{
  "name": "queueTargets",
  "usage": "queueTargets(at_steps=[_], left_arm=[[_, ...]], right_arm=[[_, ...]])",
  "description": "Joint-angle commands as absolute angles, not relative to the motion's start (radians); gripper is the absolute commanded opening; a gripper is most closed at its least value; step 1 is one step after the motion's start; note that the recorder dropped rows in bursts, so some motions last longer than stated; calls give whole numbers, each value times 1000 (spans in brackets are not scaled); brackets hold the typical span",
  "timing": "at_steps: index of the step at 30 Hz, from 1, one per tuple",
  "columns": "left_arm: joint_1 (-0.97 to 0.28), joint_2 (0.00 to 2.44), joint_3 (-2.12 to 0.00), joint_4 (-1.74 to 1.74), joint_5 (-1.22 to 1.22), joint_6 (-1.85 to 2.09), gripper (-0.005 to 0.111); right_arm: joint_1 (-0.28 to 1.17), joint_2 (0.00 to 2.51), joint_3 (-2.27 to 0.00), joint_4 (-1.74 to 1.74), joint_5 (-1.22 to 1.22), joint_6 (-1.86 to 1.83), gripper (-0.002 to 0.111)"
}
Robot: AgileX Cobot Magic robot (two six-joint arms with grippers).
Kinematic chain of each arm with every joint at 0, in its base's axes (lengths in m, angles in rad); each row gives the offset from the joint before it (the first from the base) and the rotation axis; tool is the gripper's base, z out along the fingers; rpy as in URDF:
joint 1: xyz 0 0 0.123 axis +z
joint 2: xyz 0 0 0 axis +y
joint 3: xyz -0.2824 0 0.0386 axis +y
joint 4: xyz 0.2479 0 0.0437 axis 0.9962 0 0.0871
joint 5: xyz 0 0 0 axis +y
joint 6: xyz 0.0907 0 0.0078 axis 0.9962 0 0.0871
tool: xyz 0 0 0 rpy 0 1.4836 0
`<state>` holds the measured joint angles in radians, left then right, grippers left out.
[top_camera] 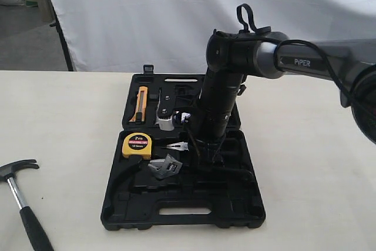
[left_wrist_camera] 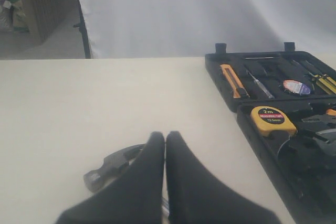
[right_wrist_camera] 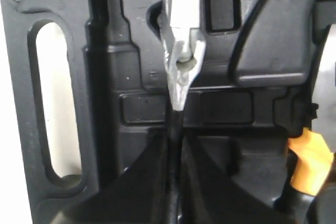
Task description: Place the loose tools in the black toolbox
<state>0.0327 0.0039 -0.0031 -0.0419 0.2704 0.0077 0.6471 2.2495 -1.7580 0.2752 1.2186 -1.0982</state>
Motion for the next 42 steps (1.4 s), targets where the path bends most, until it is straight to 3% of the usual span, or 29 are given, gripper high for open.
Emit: queueTargets(at_steps=[1,3,5,7,12,14,16,24,26,28,31,42], left_arm=[[24,0,0,-37,269,0,1],[24,0,0,-37,269,0,1],[24,0,0,-37,269,0,1],[24,0,0,-37,269,0,1],[24,0,0,-37,269,0,1],[24,0,0,-37,269,0,1],[24,0,0,-37,269,0,1],[24,0,0,-37,269,0,1],[24,0,0,-37,269,0,1],[24,0,0,-37,269,0,1],[24,0,0,-37,269,0,1],[24,0,0,-37,269,0,1]], right_arm=[[644,2264,-1756,233,1201,-1104,0],[644,2264,-1754,233,1138,-1104,1],[644,2266,-1754,233,1109,-1104,9],[646,2266,-1754,231,1121,-1104,26],[660,2266,-1754,213,1144,-1106,80],[660,2262,-1756,213,1149,-1112,97],[660,2252,-1760,213,1149,-1115,105],[660,2180,-1818,230,1208,-1032,104],[660,2177,-1818,230,1221,-1015,92],[660,2180,-1818,228,1221,-994,65],[660,2182,-1812,223,1212,-949,4],[682,2217,-1735,213,1078,-932,3]])
